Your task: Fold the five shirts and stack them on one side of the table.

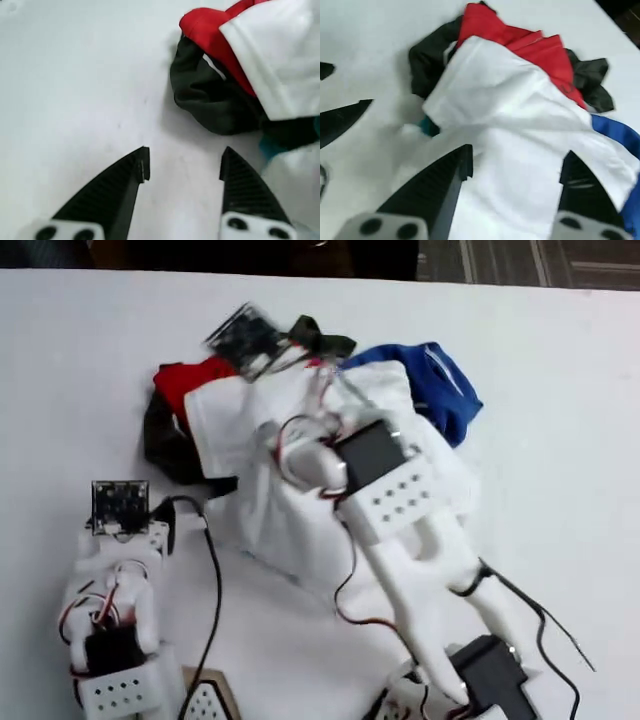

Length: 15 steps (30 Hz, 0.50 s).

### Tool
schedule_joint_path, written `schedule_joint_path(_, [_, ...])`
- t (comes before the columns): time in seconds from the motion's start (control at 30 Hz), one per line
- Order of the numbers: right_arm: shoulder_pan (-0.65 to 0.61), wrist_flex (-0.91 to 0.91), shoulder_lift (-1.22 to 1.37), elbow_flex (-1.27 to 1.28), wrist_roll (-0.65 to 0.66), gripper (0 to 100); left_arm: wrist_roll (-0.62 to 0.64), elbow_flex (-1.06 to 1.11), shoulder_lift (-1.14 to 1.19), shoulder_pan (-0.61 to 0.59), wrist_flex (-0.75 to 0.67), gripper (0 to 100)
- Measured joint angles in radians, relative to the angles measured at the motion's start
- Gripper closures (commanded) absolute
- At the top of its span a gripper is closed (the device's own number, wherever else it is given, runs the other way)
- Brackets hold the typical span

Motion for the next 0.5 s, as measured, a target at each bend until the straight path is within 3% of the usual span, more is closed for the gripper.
schedule_joint_path(0.27, [0.311,0.152,-0.046,-0.014,0.000,69.7,0.002,-0.031,0.028,0.141,0.000,74])
schedule_joint_path(0.5, [0.542,0.293,-0.046,-0.014,0.000,69.7,0.002,-0.275,0.385,0.181,-0.054,74])
